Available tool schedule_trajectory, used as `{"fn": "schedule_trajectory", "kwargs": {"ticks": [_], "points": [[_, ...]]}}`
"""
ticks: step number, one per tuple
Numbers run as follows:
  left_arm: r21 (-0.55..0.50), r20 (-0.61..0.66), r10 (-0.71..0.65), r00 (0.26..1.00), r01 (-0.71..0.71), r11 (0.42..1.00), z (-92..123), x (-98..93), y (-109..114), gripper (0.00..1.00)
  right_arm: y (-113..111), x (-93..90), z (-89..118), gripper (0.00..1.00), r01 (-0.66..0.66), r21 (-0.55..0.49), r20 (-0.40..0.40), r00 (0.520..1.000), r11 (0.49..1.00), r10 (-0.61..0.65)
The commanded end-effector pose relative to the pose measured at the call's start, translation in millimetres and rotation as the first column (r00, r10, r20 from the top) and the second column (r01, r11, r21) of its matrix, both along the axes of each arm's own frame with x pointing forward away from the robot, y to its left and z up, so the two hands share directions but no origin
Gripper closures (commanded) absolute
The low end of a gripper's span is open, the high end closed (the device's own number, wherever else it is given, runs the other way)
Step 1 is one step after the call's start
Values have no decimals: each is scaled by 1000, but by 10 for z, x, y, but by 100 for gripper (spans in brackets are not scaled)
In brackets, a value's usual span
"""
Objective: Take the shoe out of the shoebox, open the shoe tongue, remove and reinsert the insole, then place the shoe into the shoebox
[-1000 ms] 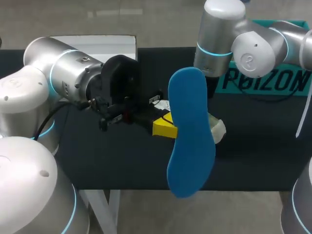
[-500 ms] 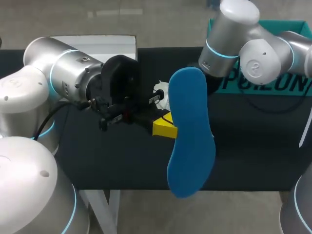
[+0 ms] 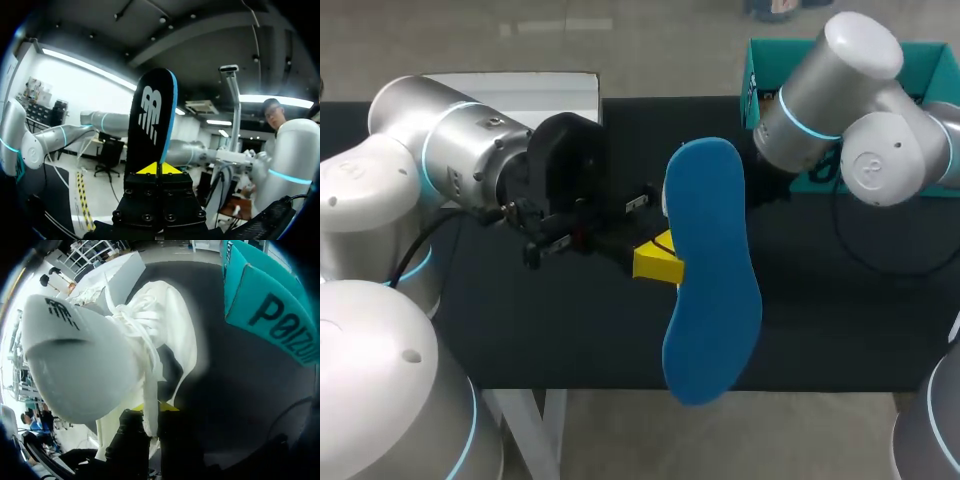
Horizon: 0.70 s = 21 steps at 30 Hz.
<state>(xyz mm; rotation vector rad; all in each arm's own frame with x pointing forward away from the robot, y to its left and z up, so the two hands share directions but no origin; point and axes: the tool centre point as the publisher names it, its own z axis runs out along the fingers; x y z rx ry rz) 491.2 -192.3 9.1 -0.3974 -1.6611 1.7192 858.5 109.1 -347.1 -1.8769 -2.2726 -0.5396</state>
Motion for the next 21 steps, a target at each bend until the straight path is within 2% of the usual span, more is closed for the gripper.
{"fn": "schedule_trajectory", "kwargs": {"ticks": [1, 10, 14, 21], "points": [[-3, -1, -3, 1000, 3, 1000, -11, 8, -21, 100, -37, 23, -154, 100, -19, 67, -15, 1000, 998, 20], [-3, -1, -3, 1000, 3, 1000, -11, 8, -21, 100, -24, 9, -177, 100, -117, 70, -27, 993, 991, 119], [-3, -1, -3, 1000, 3, 1000, -11, 8, -21, 100, 10, -20, -172, 100, -121, 66, -35, 992, 990, 124], [-3, -1, -3, 1000, 3, 1000, -11, 8, -21, 100, 95, -67, -361, 100, -142, 94, -52, 988, 985, 147]]}}
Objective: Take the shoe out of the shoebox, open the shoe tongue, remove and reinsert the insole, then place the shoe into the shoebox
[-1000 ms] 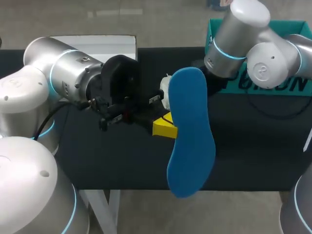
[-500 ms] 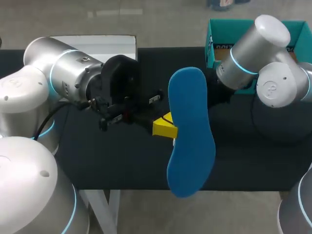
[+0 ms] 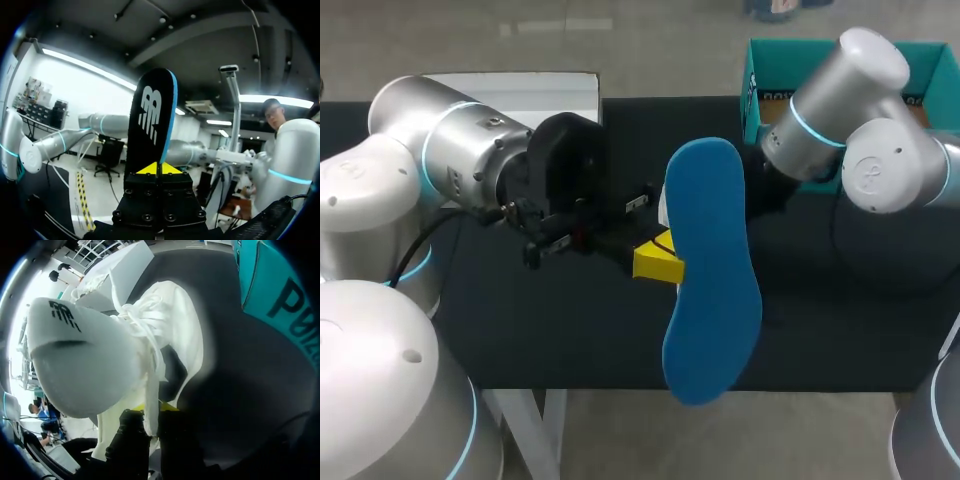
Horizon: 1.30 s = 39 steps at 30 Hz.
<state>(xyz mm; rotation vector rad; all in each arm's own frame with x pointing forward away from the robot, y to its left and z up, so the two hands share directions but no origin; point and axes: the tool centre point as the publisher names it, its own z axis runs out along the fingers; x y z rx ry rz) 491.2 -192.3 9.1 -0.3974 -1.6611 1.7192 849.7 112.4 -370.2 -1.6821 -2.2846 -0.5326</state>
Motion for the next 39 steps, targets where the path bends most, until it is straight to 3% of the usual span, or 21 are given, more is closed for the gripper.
{"fn": "schedule_trajectory", "kwargs": {"ticks": [1, 2, 3, 8, 10, 12, 33, 39], "points": [[-3, -1, -3, 1000, 3, 1000, -11, 8, -21, 100, 74, 24, -150, 100, -28, 56, 12, 1000, 998, 28], [-3, -1, -3, 1000, 3, 1000, -11, 8, -21, 100, 73, 11, -152, 40, -20, 43, 5, 1000, 999, 20], [-3, -1, -3, 1000, 3, 1000, -11, 8, -21, 100, 62, 0, -128, 0, -30, 16, 8, 1000, 999, 30], [-3, -1, -3, 1000, 3, 1000, -11, 8, -21, 100, -1, -87, 105, 0, -42, 86, 62, 997, 995, 37], [-3, -1, -3, 1000, 3, 1000, -11, 8, -21, 100, -33, -122, 215, 0, -68, 175, 107, 993, 982, 49], [-3, -1, -3, 1000, 3, 1000, -11, 8, -21, 100, -66, -149, 327, 0, -86, 338, 174, 984, 937, 27], [-3, -1, -3, 1000, 3, 1000, -11, 8, -21, 100, -66, -149, 327, 0, -86, 338, 174, 984, 937, 27], [-3, -1, -3, 1000, 3, 1000, -11, 8, -21, 100, -145, -167, 714, 0, -15, 540, 29, 1000, 842, 0]]}}
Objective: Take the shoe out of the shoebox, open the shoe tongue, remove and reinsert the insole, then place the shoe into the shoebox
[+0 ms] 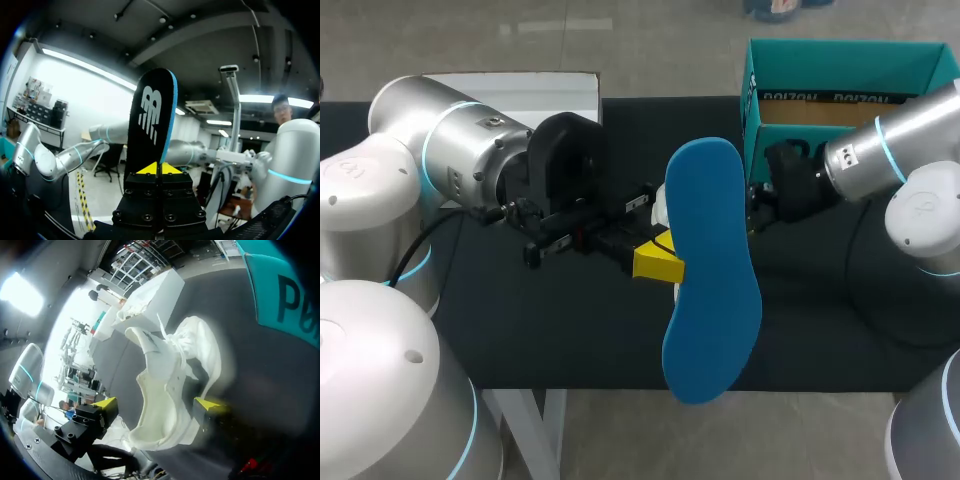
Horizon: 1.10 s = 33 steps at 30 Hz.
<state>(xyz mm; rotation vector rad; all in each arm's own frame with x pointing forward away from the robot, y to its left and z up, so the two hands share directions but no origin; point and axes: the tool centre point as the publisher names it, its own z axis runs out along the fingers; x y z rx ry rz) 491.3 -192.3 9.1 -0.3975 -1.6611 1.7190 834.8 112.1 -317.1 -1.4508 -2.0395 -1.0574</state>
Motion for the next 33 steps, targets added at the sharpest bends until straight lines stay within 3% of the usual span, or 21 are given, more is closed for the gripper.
{"fn": "schedule_trajectory", "kwargs": {"ticks": [1, 5, 12, 16, 17, 22, 23, 26, 30, 32, 33], "points": [[-3, -1, -3, 1000, 3, 1000, -12, 6, -22, 100, -161, -32, 278, 0, -9, 155, -76, 997, 988, 21], [-3, -1, -3, 1000, 3, 1000, -12, 6, -22, 100, -226, -81, 561, 0, -3, 259, -147, 988, 966, 43], [-3, -1, -3, 1000, 3, 1000, -12, 6, -22, 100, -270, -140, 931, 0, -43, 272, -150, 985, 961, 87], [17, 362, -86, 928, 86, 996, -112, 155, -39, 100, -292, -105, 1052, 0, -20, 314, -150, 986, 949, 71], [4, 397, -97, 913, 104, 995, -119, 176, -38, 100, -294, -97, 1078, 0, -16, 316, -148, 987, 948, 66], [28, 653, -145, 743, 168, 985, -134, 349, 0, 100, -298, -60, 1221, 0, -6, 333, -142, 988, 943, 56], [45, 721, -159, 675, 183, 982, -138, 396, 10, 100, -297, -58, 1241, 0, -7, 334, -141, 988, 943, 57], [120, 809, -202, 552, 182, 976, -153, 541, 79, 100, -299, -55, 1300, 0, -2, 350, -156, 986, 937, 61], [171, 857, -197, 476, 99, 980, -186, 674, 162, 100, -288, -80, 1400, 0, -10, 372, -167, 983, 928, 77], [140, 818, -101, 566, -27, 990, -238, 744, 228, 100, -290, -87, 1436, 0, -13, 376, -164, 983, 926, 81], [140, 818, -101, 566, -27, 990, -238, 744, 228, 100, -293, -87, 1441, 0, -14, 371, -158, 984, 928, 79]]}}
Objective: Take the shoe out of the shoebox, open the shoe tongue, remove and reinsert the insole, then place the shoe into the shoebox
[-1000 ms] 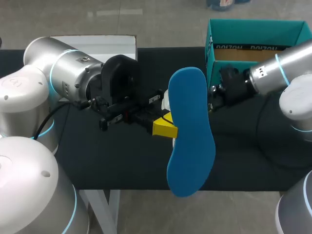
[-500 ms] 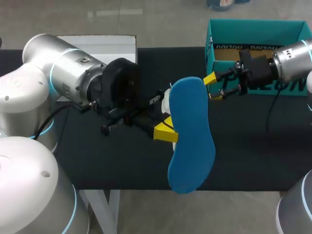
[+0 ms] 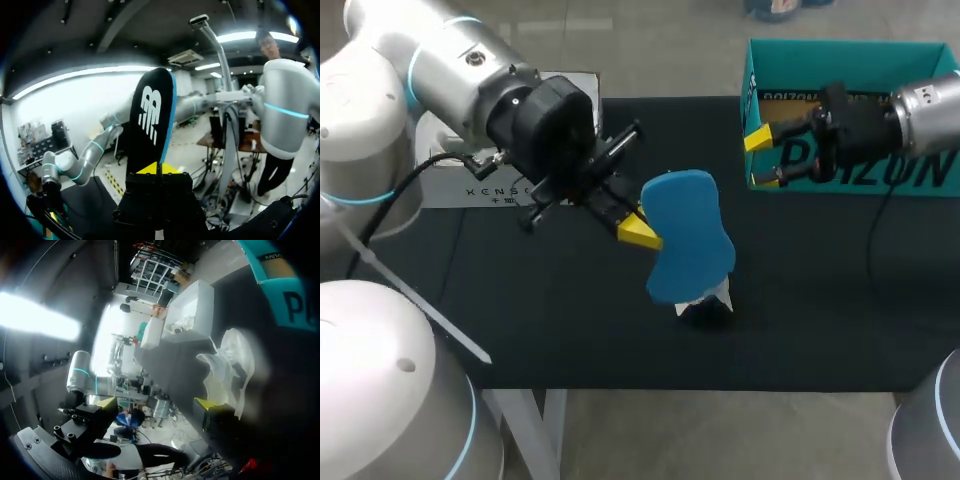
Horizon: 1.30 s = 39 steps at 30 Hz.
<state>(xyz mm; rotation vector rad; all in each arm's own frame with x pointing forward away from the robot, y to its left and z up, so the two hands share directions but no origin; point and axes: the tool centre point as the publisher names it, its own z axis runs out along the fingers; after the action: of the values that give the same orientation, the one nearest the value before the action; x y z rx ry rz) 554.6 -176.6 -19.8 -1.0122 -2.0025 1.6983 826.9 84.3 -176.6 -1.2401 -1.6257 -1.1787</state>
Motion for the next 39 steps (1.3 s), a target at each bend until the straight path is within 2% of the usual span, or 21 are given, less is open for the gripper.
{"fn": "schedule_trajectory", "kwargs": {"ticks": [1, 9, 13, 14, 15, 17, 18, 19, 20, 21, 24, 27, 33, 39], "points": [[141, 384, 16, 923, -75, 987, 51, 111, 70, 100, -25, -7, 35, 0, 4, -16, 10, 1000, 1000, -4], [141, 384, 16, 923, -75, 987, 51, 111, 70, 100, -40, -25, -35, 0, 19, 0, -23, 1000, 1000, -19], [141, 384, 16, 923, -75, 987, 51, 111, 70, 100, -17, -51, 12, 0, 19, 42, -64, 998, 999, -16], [135, 510, -1, 860, -79, 988, -56, 153, 53, 100, -16, -55, 35, 0, 21, 47, -67, 998, 999, -18], [106, 552, 18, 834, -92, 990, -126, 198, 39, 100, -16, -59, 52, 0, 22, 46, -69, 997, 999, -19], [57, 687, 22, 726, -83, 995, -233, 317, 9, 100, -15, -73, 95, 0, 21, 47, -73, 997, 999, -17], [19, 704, 70, 707, -117, 993, -248, 368, -23, 100, -13, -80, 118, 0, 20, 47, -74, 997, 999, -17], [-11, 777, 55, 627, -75, 997, -277, 423, -38, 100, -10, -88, 143, 0, 17, 48, -78, 997, 999, -14], [-42, 801, 78, 593, -73, 996, -294, 477, -55, 100, -7, -96, 169, 0, 15, 50, -80, 997, 999, -11], [-65, 845, 79, 530, -44, 997, -310, 531, -75, 100, -5, -103, 190, 0, 11, 50, -83, 997, 999, -7], [-115, 905, 101, 414, 9, 993, -344, 679, -117, 100, 8, -129, 268, 0, -1, 64, -94, 996, 998, 7], [-110, 942, 87, 324, 56, 992, -369, 819, -151, 100, 19, -159, 336, 0, -11, 83, -96, 995, 997, 19], [-4, 993, -18, 115, 193, 981, -476, 1100, -161, 100, 59, -232, 432, 0, -19, 115, -103, 994, 993, 31], [14, 998, -25, 53, 195, 981, -614, 1321, -216, 100, 110, -296, 517, 0, -5, 139, -94, 995, 990, 18]]}}
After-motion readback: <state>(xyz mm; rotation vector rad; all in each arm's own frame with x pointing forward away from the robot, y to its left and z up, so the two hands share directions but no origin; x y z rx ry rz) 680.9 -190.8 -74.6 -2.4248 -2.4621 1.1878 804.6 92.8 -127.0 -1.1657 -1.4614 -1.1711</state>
